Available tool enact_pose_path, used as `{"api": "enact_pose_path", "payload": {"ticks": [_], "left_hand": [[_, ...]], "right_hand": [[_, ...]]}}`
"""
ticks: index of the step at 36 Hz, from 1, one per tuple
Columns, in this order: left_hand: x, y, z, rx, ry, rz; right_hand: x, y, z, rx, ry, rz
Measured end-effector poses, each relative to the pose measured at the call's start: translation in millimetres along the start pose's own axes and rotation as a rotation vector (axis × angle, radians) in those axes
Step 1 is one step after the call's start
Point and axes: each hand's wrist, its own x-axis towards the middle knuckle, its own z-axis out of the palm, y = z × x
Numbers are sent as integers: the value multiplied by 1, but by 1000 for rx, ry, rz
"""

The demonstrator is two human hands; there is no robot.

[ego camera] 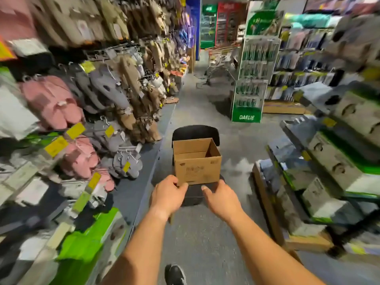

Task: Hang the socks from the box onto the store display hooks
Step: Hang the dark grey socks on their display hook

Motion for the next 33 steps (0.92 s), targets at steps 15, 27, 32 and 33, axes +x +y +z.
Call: {"api": "enact_pose_path", "payload": {"ticks": [15, 27, 32, 33], "left_hand": [[347, 47, 26, 44, -129, -38], [538, 20, 123, -112, -214, -328], [603, 3, 173, -142, -298, -473], [612, 1, 179, -144, -313, -486]], "right_hand": [[316, -43, 9, -57, -69, 88], [525, -34, 78, -122, -354, 129], [604, -10, 135, -128, -479, 203], [615, -8, 142, -162, -497, 188]]}}
